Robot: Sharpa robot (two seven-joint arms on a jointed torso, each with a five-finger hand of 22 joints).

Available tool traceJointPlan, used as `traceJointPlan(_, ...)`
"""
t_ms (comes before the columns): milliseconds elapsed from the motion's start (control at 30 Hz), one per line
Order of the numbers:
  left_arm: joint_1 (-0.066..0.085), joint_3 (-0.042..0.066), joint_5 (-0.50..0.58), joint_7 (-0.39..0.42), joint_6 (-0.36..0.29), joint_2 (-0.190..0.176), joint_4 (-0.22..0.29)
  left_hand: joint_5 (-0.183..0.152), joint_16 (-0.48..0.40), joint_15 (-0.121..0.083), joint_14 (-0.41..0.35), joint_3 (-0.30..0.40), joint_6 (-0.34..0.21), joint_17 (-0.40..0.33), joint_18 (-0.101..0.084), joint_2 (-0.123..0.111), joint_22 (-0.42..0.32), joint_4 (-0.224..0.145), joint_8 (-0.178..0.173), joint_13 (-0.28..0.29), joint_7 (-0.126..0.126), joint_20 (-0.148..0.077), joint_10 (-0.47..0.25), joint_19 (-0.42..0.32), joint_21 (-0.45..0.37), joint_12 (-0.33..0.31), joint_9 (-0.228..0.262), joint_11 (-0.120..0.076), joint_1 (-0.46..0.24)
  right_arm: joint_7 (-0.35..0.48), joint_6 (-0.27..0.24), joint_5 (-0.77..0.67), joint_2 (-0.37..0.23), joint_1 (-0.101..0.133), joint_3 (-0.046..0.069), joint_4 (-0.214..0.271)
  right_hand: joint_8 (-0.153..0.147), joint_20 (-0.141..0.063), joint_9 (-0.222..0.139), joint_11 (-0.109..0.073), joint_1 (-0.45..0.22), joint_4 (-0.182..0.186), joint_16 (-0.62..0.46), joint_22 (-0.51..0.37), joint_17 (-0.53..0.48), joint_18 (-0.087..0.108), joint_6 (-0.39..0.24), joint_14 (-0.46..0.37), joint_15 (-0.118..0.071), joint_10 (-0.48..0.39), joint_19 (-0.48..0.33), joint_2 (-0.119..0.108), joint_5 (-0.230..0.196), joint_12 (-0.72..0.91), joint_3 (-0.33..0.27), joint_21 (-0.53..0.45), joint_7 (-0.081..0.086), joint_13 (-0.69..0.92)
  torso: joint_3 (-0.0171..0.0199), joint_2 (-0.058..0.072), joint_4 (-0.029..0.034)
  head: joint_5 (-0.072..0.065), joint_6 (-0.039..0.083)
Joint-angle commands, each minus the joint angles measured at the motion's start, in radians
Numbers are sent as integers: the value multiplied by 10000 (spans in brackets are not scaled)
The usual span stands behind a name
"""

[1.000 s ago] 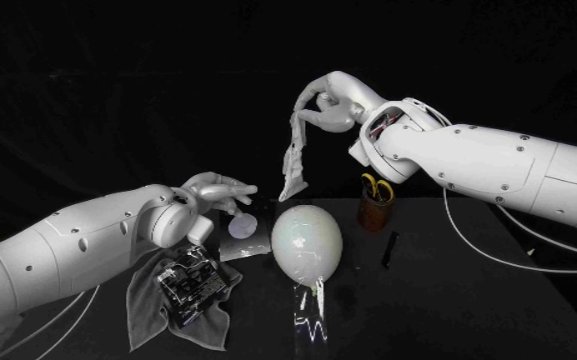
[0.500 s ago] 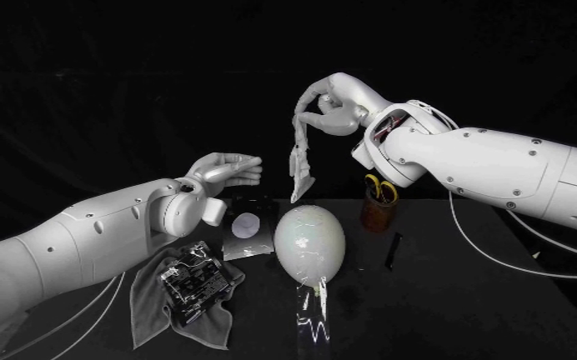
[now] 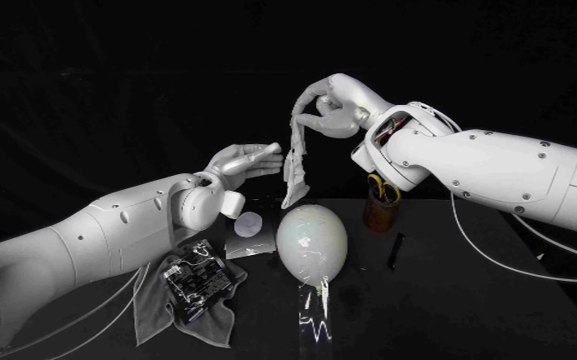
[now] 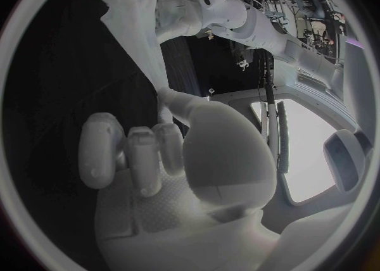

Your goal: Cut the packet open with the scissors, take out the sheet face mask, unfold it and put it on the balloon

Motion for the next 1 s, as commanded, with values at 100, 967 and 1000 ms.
traceJointPlan(100, 24, 16, -1, -476, 1004, 118, -29, -14, -222, -127, 833, -2269, -106, -119, 36, 606, -41, 1247, -64, -26, 331, -11, 267, 1341, 106, -163, -88, 53, -195, 196, -16, 103, -3, 11, 10, 143, 31, -19, 1017, 13, -32, -4, 70, 1901, 2635, -117, 59, 1063, -70, 327, 62, 72, 46, 22, 30, 34, -20, 1674, -6, -6, 4, 15, -14)
traceJointPlan(967, 29, 13, -83, -1301, 880, 38, 2, -25, -3, -638, 2870, -2511, 642, 70, 733, 1778, -242, 1221, 320, 75, 355, -39, 1389, 3280, 272, 172, -114, -324, -995, 201, -51, 127, -70, 11, 9, 229, 36, -18, 1018, 15, -50, 1, 70, 1900, 2635, -116, 54, 1063, -68, 325, 58, 70, 46, 19, 39, 31, -19, 1673, -9, 4, 16, -13, -18)
traceJointPlan(1000, 29, 13, -64, -1285, 885, 33, 5, -25, -3, -651, 2879, -2533, 702, 79, 732, 1819, -256, 1217, 348, 77, 322, -39, 1430, 3289, 255, 195, -109, -345, -968, 199, -49, 127, -72, 11, 9, 224, 36, -18, 1018, 15, -50, 1, 70, 1900, 2635, -116, 54, 1063, -68, 325, 58, 70, 46, 19, 39, 31, -19, 1673, -10, 5, 18, -12, -19)
